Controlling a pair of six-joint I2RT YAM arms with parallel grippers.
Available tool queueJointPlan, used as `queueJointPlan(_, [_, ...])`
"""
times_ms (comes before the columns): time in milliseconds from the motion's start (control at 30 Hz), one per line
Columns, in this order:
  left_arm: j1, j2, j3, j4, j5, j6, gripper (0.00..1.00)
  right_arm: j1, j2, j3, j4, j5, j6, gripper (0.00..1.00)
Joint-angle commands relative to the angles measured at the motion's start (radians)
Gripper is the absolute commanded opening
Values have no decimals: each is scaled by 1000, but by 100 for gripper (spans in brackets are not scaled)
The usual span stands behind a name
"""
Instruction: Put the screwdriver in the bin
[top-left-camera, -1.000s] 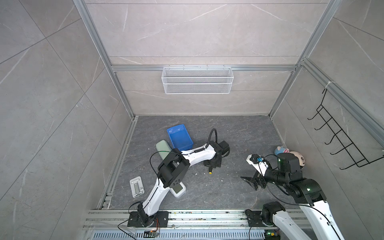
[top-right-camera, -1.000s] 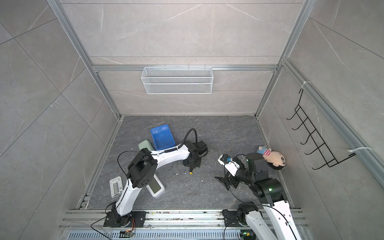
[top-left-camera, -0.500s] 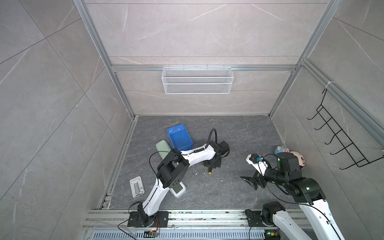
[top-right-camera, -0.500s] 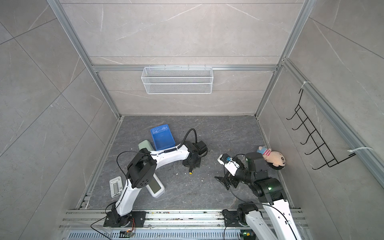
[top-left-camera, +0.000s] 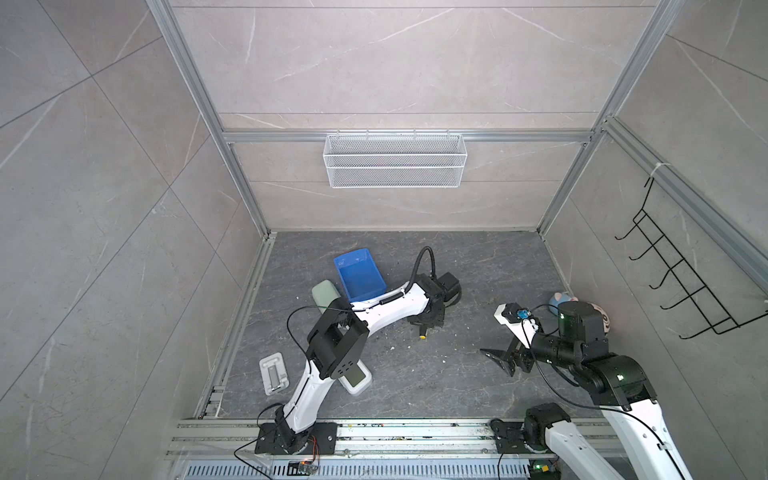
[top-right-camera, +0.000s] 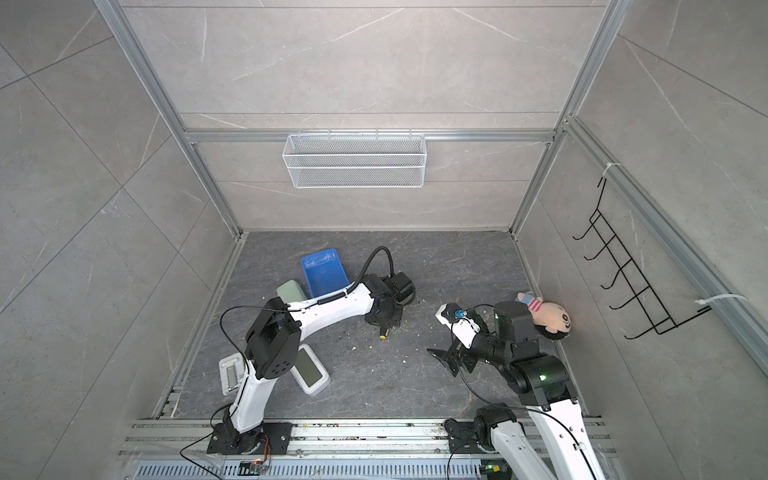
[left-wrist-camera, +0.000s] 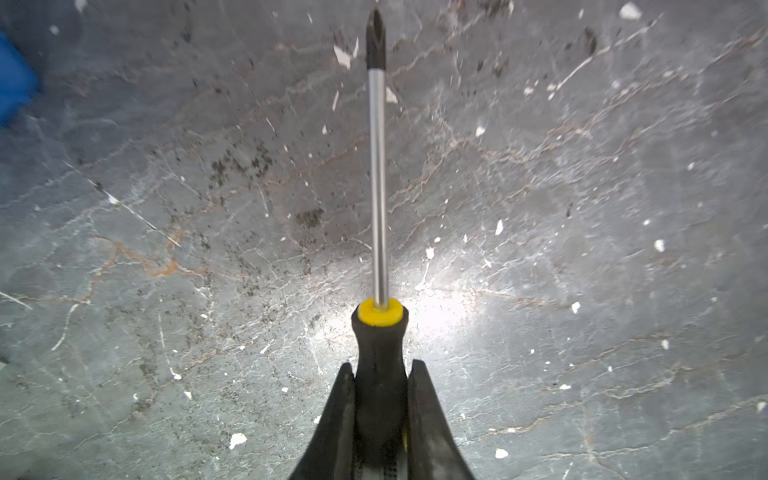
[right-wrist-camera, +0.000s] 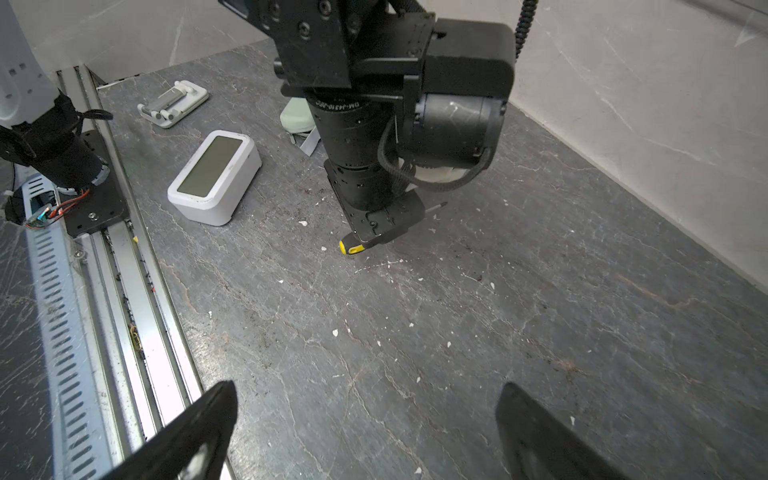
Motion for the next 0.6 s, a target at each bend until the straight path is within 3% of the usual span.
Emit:
queueJointPlan(0, [36, -81, 43, -29, -21, 16, 0, 10, 2, 8, 92, -39, 63, 99])
queueJointPlan(333, [126, -166, 12, -26, -43, 26, 0, 36, 42, -18, 249, -43, 113, 99])
queueJointPlan(567, [218, -198, 6, -2, -35, 38, 0, 140, 159, 16, 372, 27, 101, 99])
